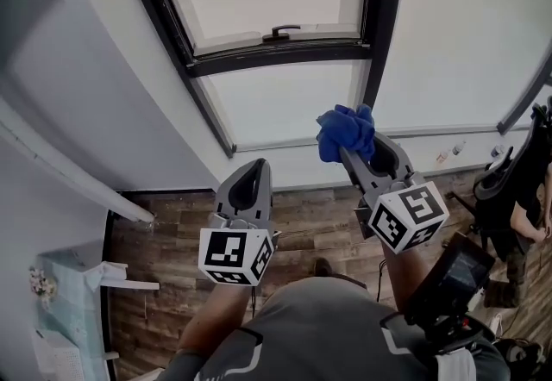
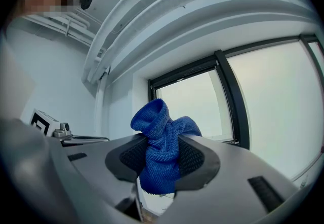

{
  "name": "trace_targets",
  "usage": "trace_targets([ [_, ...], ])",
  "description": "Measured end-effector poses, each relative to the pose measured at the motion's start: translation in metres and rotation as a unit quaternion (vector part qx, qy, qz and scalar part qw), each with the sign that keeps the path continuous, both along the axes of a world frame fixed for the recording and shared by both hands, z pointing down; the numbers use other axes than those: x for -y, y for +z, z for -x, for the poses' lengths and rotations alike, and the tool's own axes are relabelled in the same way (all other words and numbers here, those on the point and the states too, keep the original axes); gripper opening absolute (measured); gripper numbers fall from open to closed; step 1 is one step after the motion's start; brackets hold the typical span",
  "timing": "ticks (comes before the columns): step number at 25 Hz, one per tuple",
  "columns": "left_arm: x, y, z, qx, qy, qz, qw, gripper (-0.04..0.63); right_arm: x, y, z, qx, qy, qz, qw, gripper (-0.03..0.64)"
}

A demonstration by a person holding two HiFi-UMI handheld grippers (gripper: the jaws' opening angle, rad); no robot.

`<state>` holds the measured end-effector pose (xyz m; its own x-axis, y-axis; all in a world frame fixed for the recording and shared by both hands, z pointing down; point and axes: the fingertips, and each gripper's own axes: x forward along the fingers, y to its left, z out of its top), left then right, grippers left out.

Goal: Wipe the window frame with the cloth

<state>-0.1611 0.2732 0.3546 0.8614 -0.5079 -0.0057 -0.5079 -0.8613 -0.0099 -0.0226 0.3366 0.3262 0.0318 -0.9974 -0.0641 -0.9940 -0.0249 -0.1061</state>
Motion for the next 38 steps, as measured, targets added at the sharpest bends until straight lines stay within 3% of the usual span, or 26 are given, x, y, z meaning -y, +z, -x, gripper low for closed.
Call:
trace_targets([
  [7, 0.035, -0.002, -0.069, 0.009, 0.001, -0.007, 0.9999, 0.008, 0.037, -0.003, -0.066, 0.002, -0.006, -0.01, 1.0, 0.152],
  [13, 0.062, 0.003, -0.101, 0.022, -0.012, 0.0, 0.9997, 0.008, 0.064, 0.0, -0.106, 0.01, -0.014, -0.008, 1.0, 0.152],
  [22, 0.128, 0.012, -0.126, 0.034, 0.0, 0.011, 0.9993, 0.008, 0.125, 0.015, -0.127, 0.023, -0.006, 0.01, 1.0, 0.152],
  [38, 0.303, -0.011, -0.156, 0.02, 0.058, -0.005, 0.9981, 0.008, 0.289, 0.005, -0.145, 0.018, 0.046, 0.017, 0.999, 0.152],
])
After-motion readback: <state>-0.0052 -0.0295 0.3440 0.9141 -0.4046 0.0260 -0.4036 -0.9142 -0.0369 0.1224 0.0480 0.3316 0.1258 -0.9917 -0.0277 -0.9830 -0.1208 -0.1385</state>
